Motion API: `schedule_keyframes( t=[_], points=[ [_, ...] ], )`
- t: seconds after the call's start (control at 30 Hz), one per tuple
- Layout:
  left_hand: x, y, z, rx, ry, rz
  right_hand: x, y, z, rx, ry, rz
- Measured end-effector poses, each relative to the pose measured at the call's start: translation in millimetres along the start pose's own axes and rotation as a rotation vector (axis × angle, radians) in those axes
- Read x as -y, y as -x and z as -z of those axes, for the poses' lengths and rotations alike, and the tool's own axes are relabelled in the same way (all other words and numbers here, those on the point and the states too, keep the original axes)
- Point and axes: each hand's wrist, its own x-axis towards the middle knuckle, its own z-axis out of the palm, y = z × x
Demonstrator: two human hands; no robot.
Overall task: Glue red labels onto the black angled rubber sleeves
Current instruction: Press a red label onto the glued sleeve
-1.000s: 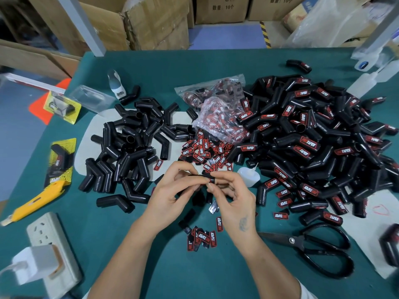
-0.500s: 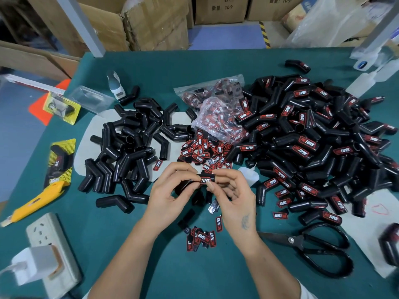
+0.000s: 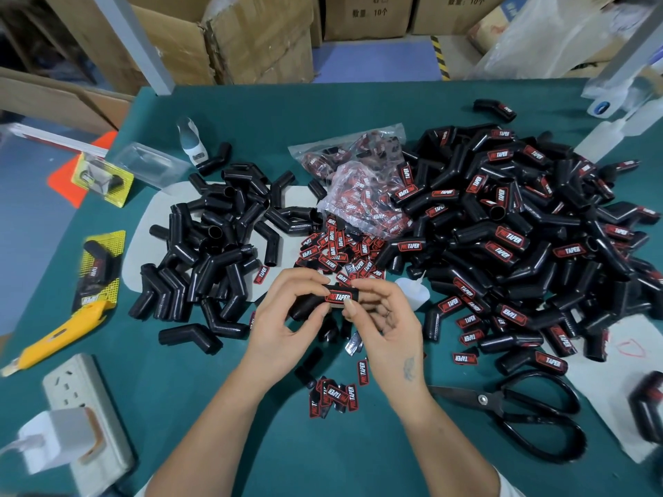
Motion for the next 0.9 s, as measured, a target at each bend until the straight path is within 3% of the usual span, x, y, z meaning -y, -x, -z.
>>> schedule_keyframes(
  t=[0.23, 0.9],
  points=[
    [1, 5, -5, -0.013, 0.080, 0.050, 4, -4, 1, 0.143, -0.084, -0.115],
    [-4, 7, -11, 0.020, -0.102, -0.057, -6, -5, 4, 0.117, -0.107, -0.125]
  ],
)
